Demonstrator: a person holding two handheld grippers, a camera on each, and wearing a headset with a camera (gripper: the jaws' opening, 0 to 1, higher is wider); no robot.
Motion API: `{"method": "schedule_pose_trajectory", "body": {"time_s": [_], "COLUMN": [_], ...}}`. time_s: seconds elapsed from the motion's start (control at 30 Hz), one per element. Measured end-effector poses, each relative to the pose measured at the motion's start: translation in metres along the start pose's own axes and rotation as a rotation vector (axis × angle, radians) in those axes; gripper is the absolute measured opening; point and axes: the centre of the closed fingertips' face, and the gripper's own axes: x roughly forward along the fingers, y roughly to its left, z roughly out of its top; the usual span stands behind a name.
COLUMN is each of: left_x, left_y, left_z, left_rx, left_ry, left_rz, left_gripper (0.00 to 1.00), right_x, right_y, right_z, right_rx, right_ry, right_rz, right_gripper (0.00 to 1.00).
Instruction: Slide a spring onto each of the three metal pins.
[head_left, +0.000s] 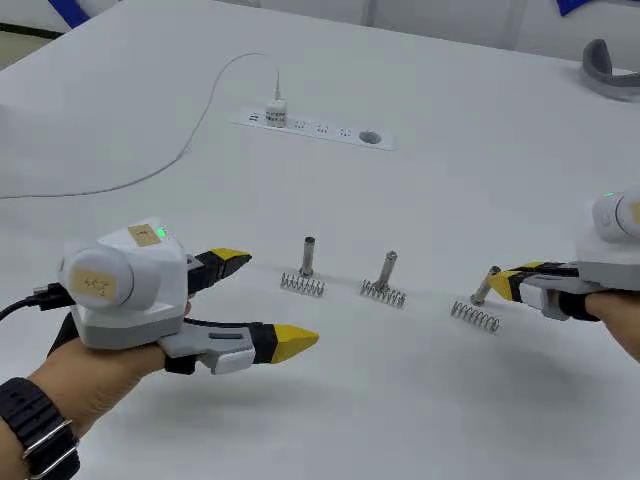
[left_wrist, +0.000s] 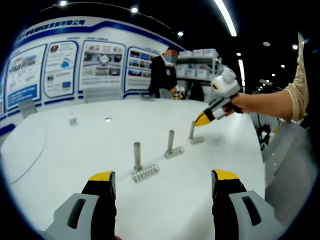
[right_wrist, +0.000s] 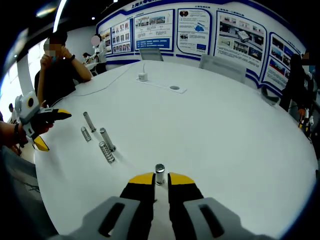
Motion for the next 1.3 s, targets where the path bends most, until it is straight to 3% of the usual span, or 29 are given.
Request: {"method": "schedule_pose_trajectory", "body": {"time_s": [0.17, 0.33, 0.67, 1.3], "left_x": [0.0, 0.0, -0.001, -0.002], "left_y": [0.0, -0.001, -0.001, -0.006], "left_z": [-0.001, -0.001, -0.002, -0.006], "left_rx": [0.001, 0.001, 0.003, -0.004], "left_ry": [0.002, 0.004, 0.008, 0.018], "left_rz": [-0.001, -0.002, -0.002, -0.007], "left_gripper": [0.8, 0.8, 0.79, 0.78], "right_x": [-0.004, -0.004, 0.0, 0.014], "right_y": [-0.001, 0.004, 0.017, 0.026], "right_z": [-0.003, -0.007, -0.029, -0.047], "right_rx": [-0.007, -0.019, -0.117, -0.281], "right_ry": [-0.002, 0.002, 0.071, 0.186], "right_rz": [0.007, 0.053, 0.154, 0.228], "right_gripper": [0.11, 0.13, 0.17, 0.16]}}
